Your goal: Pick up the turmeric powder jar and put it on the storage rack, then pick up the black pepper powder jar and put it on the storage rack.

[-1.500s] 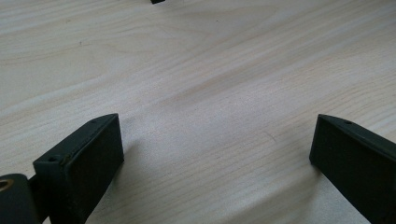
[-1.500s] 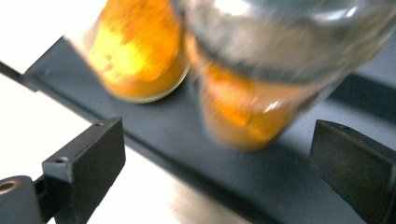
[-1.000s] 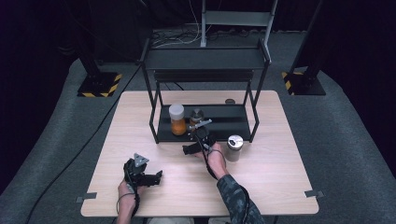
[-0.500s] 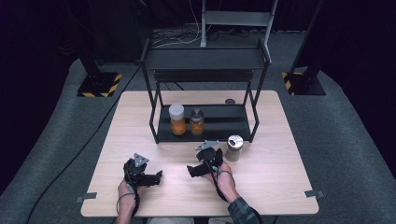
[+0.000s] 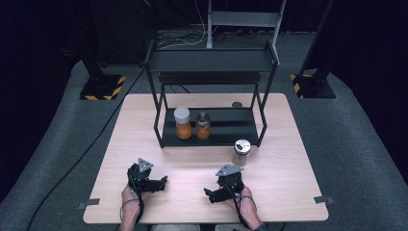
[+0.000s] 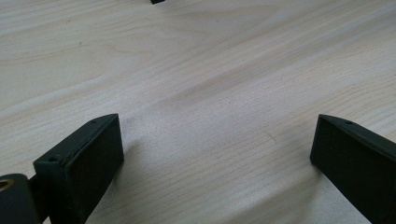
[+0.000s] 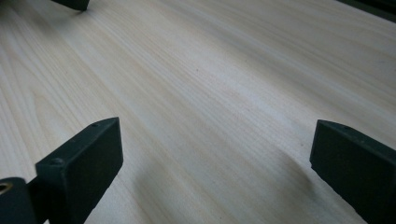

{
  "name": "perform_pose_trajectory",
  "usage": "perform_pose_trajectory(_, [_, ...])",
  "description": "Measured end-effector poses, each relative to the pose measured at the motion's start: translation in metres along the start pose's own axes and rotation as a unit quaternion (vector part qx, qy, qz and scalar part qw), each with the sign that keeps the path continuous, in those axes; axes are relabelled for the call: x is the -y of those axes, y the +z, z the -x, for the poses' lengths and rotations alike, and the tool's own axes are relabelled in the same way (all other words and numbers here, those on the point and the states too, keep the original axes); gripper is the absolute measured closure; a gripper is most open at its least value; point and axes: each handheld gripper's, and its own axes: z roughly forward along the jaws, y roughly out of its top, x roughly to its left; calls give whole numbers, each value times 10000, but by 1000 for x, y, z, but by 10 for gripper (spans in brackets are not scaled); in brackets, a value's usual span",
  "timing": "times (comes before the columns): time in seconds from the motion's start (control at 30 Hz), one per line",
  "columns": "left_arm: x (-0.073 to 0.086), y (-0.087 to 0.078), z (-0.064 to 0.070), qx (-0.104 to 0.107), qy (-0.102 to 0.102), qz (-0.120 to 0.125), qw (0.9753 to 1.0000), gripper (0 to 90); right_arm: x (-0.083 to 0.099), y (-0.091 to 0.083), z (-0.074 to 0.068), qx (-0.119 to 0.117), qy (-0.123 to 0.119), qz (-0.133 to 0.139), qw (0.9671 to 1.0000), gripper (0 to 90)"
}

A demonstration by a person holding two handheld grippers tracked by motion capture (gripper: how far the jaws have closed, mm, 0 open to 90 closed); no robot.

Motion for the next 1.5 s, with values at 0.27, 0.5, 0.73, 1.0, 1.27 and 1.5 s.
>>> perform_pose_trajectory(0.27, [0, 0, 0, -2, 25, 1, 10000, 24, 9, 1, 4, -73, 23, 153, 9999, 21])
perform_pose_trajectory(0.5, [0, 0, 0, -4, 30, 1, 10000, 24, 17, -2, 4, -112, 64, 315, 9994, 24])
perform_pose_trajectory(0.73, [0, 0, 0, -11, 45, -2, 10000, 23, 15, -1, 3, -100, 38, 249, 9996, 25])
perform_pose_trajectory(1.0, [0, 0, 0, 4, 24, 3, 10000, 25, 11, 1, 1, -67, -25, 143, 9999, 28])
perform_pose_trajectory(1.27, [0, 0, 0, 4, 21, 1, 10000, 23, 13, 0, -1, -1, -9, 193, 9998, 29])
perform_pose_trajectory(1.5, [0, 0, 0, 6, 18, -4, 10000, 23, 13, -1, -5, 67, -34, 185, 9998, 30])
